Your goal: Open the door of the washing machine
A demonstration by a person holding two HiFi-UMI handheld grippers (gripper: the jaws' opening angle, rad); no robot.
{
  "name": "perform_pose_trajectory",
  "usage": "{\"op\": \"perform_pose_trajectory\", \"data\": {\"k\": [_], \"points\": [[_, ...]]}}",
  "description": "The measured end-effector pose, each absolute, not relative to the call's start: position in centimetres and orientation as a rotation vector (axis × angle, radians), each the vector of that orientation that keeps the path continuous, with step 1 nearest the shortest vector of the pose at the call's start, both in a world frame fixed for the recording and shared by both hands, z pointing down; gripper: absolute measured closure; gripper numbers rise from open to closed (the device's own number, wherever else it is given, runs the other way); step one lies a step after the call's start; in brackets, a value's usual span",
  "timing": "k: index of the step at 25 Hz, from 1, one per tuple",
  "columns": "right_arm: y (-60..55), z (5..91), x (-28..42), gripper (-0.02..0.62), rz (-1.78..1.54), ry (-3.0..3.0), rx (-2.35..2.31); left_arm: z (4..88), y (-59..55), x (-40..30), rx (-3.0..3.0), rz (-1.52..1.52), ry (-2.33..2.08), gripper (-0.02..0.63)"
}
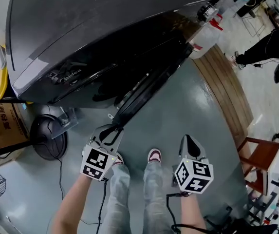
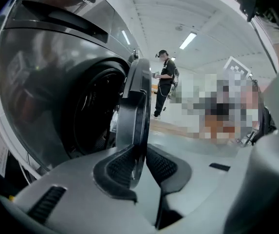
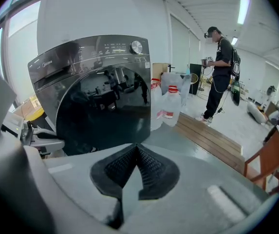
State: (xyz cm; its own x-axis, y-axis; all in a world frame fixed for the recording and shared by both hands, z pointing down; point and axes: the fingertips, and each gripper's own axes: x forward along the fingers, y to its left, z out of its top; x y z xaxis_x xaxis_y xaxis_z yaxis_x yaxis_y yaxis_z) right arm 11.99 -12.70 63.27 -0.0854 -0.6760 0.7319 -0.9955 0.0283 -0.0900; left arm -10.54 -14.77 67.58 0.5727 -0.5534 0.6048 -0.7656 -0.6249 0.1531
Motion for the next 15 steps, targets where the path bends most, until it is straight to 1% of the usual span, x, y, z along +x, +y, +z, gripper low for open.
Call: {"op": "perform_pose_trajectory", "data": {"k": [15], "points": [[-8.2, 63.2, 17.3, 0.591, 0.926, -1.641, 1.888, 67.7, -10.9, -3.7, 2.473, 0.811, -0.728, 0.506]]}}
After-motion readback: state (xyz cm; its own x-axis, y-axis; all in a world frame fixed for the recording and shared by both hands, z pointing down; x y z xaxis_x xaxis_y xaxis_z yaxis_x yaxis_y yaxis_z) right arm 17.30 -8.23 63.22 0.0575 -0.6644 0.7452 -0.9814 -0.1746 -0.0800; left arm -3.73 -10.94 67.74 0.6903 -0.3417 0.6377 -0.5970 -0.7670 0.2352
